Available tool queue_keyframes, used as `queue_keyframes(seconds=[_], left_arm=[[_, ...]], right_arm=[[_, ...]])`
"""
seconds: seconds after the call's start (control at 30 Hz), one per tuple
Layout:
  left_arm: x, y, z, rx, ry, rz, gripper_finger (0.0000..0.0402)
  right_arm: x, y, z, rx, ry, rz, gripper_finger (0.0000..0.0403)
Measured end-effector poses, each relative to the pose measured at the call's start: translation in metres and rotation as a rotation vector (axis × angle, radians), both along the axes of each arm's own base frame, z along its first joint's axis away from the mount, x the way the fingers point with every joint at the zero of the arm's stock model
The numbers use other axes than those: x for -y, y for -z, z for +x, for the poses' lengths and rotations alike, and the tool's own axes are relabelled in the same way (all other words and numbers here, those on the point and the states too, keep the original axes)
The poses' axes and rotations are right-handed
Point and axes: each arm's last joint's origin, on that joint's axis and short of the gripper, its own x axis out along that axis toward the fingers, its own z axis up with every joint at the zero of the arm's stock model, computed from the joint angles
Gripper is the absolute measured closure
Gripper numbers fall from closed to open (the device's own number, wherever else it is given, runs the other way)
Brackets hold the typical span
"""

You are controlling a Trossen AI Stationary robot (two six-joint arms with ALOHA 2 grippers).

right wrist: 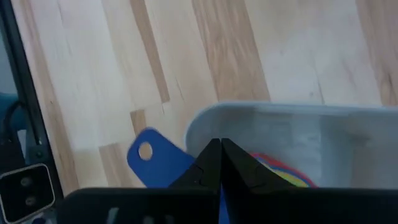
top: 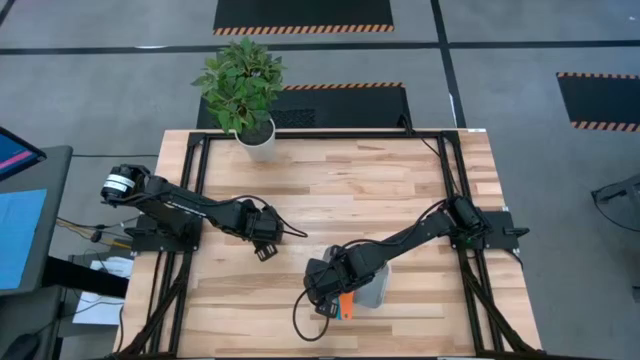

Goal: Nest measuring cups in basket
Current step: Put the stacked measuring cups into the gray bin

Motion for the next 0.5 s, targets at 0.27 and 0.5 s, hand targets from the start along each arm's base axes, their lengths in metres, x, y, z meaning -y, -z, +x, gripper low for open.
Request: queue_keyframes(seconds=[0.27, 0.5], left_arm=[[-0.0005, -0.0001, 0.0001, 0.003, -0.003, 0.019, 0.0320], [-0.0006, -0.0002, 0.0000, 0.003, -0.003, 0.019, 0.0320]], right_arm=[[-0.0050, 0.0007, -0.0038, -0.020, 0.009, 0.006, 0.0391], [-0.0100, 0.0011, -0.0073, -0.038, 0.021, 0.021, 0.0375]])
